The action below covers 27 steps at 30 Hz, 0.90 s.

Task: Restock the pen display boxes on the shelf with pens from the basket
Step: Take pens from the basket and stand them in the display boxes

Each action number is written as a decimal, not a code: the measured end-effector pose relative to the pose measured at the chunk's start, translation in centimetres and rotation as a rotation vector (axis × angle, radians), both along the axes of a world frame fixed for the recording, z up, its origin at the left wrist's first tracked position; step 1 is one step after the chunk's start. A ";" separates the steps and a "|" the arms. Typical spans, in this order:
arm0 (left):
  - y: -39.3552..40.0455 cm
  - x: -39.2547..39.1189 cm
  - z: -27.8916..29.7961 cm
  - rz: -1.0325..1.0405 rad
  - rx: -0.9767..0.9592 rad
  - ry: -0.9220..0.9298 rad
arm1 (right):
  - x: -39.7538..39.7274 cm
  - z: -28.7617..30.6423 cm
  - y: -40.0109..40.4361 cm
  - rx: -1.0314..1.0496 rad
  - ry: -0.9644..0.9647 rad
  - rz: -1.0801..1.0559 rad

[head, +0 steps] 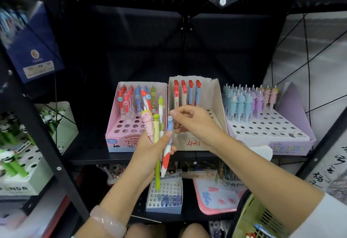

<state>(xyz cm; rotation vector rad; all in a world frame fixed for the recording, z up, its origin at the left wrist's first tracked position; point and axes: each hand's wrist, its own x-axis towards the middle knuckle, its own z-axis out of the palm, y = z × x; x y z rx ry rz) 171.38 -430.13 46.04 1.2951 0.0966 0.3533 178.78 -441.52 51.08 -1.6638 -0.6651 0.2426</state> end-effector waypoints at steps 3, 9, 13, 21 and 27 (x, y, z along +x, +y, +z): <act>0.9 -0.3 -0.4 0.084 0.079 -0.014 | -0.2 0.8 0.8 -0.104 -0.050 0.008; 5.3 -1.2 -0.6 0.259 0.057 -0.049 | 1.3 4.6 4.0 0.030 -0.195 -0.106; 7.3 -2.1 -1.2 0.338 0.032 -0.028 | 2.7 4.1 7.3 -0.022 -0.403 -0.261; 9.1 -3.6 -2.3 0.334 0.032 -0.025 | 3.8 0.7 11.8 -0.133 -0.641 -0.382; 9.9 -3.6 -2.7 0.346 -0.005 -0.005 | 3.9 1.4 12.8 0.014 -0.606 -0.404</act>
